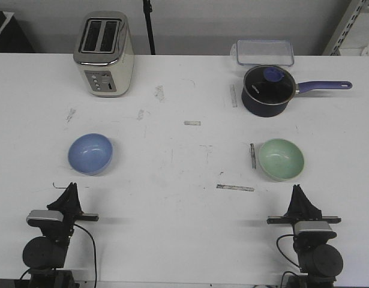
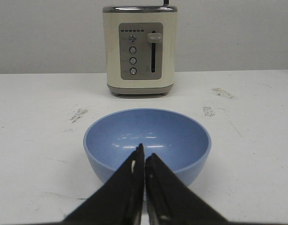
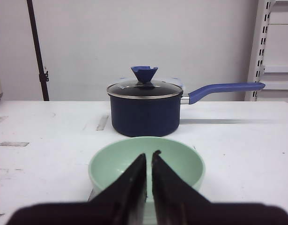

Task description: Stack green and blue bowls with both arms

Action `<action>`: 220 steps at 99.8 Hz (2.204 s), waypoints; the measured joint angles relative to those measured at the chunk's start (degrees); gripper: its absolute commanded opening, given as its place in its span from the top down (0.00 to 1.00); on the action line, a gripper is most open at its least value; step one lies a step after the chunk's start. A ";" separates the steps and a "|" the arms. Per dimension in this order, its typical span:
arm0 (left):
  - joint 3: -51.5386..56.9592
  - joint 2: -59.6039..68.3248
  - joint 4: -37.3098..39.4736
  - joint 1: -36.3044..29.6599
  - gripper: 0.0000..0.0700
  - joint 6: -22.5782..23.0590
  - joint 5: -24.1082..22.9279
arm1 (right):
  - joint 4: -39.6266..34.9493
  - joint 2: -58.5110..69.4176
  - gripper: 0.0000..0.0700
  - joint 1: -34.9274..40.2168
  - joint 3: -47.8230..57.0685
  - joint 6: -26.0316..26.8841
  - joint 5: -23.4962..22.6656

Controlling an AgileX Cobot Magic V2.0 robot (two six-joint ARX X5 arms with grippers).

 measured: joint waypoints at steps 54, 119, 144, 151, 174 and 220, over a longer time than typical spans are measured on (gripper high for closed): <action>0.00 0.00 0.00 0.00 1.00 -0.02 0.00 | -7.06 1.16 0.98 0.00 5.20 -1.73 0.02; 0.00 0.00 0.00 0.00 1.00 0.00 0.00 | -12.46 36.57 0.98 -0.02 30.23 -2.62 -1.46; 0.00 0.00 0.00 0.00 1.00 0.00 0.00 | -20.90 53.81 0.98 -0.22 44.44 -2.62 -1.49; 0.00 0.00 0.00 0.00 1.00 0.00 0.00 | -24.44 57.92 0.98 -0.33 49.00 -2.62 -1.49; 0.00 0.00 0.00 0.00 1.00 0.00 0.00 | -39.41 70.12 0.98 -2.01 64.30 -2.62 -1.51; 0.00 0.00 0.00 0.00 1.00 -0.02 0.00 | -54.88 81.57 0.97 -12.17 74.93 7.50 -16.22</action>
